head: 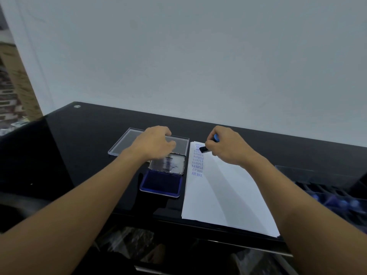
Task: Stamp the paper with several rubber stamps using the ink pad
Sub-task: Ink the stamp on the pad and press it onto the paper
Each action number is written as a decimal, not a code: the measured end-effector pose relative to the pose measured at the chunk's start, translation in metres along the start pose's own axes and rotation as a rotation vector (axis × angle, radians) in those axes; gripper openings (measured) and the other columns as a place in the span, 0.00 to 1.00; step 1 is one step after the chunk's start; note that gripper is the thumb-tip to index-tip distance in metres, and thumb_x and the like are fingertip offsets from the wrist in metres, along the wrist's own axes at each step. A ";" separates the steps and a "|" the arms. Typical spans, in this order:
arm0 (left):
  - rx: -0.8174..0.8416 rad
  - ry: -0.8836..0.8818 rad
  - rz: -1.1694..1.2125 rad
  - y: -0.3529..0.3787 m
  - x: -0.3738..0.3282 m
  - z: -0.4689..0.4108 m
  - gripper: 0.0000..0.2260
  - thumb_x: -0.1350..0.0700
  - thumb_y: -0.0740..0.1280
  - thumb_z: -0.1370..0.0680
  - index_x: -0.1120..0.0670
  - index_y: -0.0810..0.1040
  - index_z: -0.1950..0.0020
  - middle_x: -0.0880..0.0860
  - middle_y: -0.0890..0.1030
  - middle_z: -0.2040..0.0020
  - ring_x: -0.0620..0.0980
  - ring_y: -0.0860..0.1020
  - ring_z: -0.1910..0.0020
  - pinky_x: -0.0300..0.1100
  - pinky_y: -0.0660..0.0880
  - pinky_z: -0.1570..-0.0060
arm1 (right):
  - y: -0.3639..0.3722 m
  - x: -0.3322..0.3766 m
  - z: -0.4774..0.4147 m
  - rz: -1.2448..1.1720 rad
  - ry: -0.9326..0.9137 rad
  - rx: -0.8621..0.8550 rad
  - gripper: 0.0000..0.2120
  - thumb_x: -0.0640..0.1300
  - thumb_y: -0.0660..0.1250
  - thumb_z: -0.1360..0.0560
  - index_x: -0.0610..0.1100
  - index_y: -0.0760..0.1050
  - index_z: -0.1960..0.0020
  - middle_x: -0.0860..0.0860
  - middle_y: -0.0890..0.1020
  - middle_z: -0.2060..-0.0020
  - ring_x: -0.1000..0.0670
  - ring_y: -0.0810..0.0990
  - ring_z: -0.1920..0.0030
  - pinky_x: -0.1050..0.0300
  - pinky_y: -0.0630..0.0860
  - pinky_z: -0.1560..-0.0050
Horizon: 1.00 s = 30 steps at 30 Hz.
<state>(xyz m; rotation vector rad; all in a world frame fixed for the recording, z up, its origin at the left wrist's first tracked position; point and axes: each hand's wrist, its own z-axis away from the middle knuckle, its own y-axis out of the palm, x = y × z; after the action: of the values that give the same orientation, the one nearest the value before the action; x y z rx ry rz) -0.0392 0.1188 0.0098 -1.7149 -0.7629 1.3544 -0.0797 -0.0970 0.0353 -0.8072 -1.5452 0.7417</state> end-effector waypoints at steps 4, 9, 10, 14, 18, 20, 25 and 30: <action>0.009 -0.030 0.006 0.001 0.007 0.006 0.21 0.49 0.63 0.18 0.52 0.69 0.26 0.50 0.70 0.26 0.51 0.70 0.29 0.48 0.67 0.32 | 0.002 0.004 0.004 0.006 -0.002 -0.007 0.04 0.44 0.63 0.24 0.44 0.75 0.51 0.50 0.84 0.62 0.55 0.75 0.67 0.62 0.67 0.69; 0.000 -0.078 0.029 0.004 0.029 0.019 0.21 0.46 0.64 0.19 0.51 0.72 0.28 0.51 0.74 0.29 0.50 0.75 0.36 0.48 0.72 0.36 | 0.015 0.010 0.007 0.008 -0.037 0.021 0.03 0.43 0.62 0.23 0.44 0.73 0.52 0.49 0.83 0.60 0.54 0.78 0.63 0.62 0.67 0.68; -0.004 -0.084 0.027 0.005 0.035 0.023 0.21 0.46 0.64 0.20 0.51 0.73 0.28 0.51 0.75 0.30 0.50 0.75 0.36 0.47 0.72 0.37 | 0.019 0.012 0.007 -0.004 -0.045 0.031 0.03 0.44 0.62 0.22 0.44 0.73 0.52 0.49 0.82 0.59 0.51 0.80 0.59 0.61 0.68 0.67; -0.022 -0.129 0.034 0.011 0.054 0.042 0.19 0.48 0.65 0.20 0.52 0.75 0.31 0.51 0.75 0.31 0.51 0.73 0.34 0.43 0.69 0.41 | 0.038 0.022 0.007 -0.021 -0.103 0.097 0.03 0.44 0.62 0.23 0.45 0.72 0.54 0.49 0.81 0.59 0.48 0.79 0.62 0.59 0.73 0.66; -0.072 -0.138 0.019 0.021 0.076 0.056 0.16 0.51 0.65 0.21 0.54 0.78 0.34 0.51 0.77 0.34 0.52 0.75 0.35 0.49 0.71 0.34 | 0.057 0.036 0.008 0.004 -0.176 0.146 0.03 0.43 0.62 0.23 0.45 0.73 0.54 0.50 0.80 0.57 0.53 0.76 0.62 0.59 0.72 0.64; -0.083 -0.128 -0.034 0.024 0.085 0.060 0.16 0.50 0.64 0.21 0.54 0.78 0.36 0.51 0.78 0.36 0.53 0.73 0.34 0.54 0.71 0.34 | 0.065 0.044 0.008 0.016 -0.200 0.174 0.03 0.44 0.62 0.22 0.45 0.74 0.53 0.50 0.80 0.55 0.52 0.77 0.58 0.57 0.75 0.60; -0.105 -0.173 -0.139 0.035 0.097 0.067 0.22 0.46 0.61 0.18 0.51 0.69 0.25 0.52 0.62 0.21 0.54 0.57 0.21 0.59 0.56 0.24 | 0.082 0.059 0.006 0.049 -0.226 0.269 0.03 0.44 0.61 0.22 0.46 0.73 0.52 0.50 0.80 0.55 0.49 0.79 0.56 0.53 0.76 0.56; -0.109 -0.175 -0.146 0.044 0.107 0.068 0.24 0.44 0.57 0.17 0.51 0.66 0.23 0.52 0.57 0.19 0.53 0.55 0.20 0.60 0.51 0.23 | 0.093 0.067 0.001 0.107 -0.252 0.313 0.04 0.46 0.61 0.21 0.48 0.70 0.54 0.50 0.78 0.55 0.51 0.77 0.57 0.56 0.72 0.61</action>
<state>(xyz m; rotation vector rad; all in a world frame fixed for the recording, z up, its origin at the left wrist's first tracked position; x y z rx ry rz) -0.0800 0.2016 -0.0873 -1.6034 -1.0576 1.3952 -0.0776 0.0109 -0.0047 -0.5822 -1.5623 1.1675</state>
